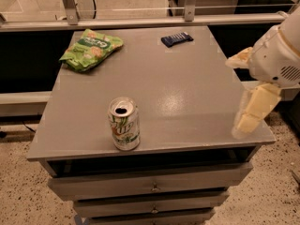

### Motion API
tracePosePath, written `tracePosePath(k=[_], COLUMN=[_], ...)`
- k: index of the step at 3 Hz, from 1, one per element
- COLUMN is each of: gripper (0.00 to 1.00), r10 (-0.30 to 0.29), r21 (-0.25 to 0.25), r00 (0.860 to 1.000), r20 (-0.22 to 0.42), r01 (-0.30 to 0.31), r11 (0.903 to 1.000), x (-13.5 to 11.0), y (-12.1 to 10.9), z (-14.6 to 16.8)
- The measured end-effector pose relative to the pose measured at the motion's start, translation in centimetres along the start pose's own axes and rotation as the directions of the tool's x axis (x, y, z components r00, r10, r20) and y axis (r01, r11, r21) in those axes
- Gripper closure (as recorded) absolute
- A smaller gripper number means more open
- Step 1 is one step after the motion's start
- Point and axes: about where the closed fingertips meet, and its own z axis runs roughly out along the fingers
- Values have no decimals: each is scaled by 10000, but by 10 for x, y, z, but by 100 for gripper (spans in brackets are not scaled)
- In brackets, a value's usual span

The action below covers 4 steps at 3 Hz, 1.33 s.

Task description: Move 7up can near green rice chip bag

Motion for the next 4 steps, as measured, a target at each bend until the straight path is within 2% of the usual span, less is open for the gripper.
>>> tracePosePath(k=[1, 2, 3, 4], gripper=[0, 0, 0, 0], r10=[-413, -654, -760, -773], r21=[-869, -1438, -1568, -1406], r00=[9784, 9078, 8142, 7274], r20=[2027, 4142, 5756, 6818], r01=[600, 1362, 2011, 2341], r11=[9944, 9802, 9669, 9620], x=[-32, -78, -120, -150], y=[15, 35, 53, 68], z=[42, 71, 89, 109])
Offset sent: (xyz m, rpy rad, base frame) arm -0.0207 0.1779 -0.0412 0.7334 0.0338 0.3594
